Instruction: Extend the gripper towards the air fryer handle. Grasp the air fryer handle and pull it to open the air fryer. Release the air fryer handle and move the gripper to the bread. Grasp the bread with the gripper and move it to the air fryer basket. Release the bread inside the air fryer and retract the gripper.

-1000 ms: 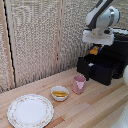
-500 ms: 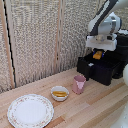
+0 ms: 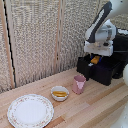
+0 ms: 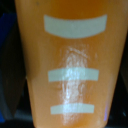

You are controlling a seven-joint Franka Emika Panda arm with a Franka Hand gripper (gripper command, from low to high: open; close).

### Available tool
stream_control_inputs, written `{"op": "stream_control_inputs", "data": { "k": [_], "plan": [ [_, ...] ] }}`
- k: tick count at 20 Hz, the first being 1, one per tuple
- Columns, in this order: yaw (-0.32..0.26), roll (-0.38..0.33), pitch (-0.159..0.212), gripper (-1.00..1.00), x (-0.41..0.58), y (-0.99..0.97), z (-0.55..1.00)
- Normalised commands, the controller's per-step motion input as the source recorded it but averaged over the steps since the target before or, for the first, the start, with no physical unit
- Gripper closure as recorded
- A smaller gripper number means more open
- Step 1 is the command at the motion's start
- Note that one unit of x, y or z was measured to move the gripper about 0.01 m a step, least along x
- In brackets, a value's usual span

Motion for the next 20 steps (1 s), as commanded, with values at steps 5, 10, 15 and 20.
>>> {"op": "stream_control_inputs", "data": {
  "k": [5,10,15,20],
  "plan": [
    [0.036,-0.003,-0.001,1.0,0.318,-0.21,-0.07],
    [0.038,-0.004,-0.003,-1.0,0.194,-0.16,-0.01],
    [0.0,0.0,-0.002,-1.0,0.013,-0.11,0.07],
    [0.004,0.038,0.025,-1.0,0.052,-0.11,0.4]
  ]
}}
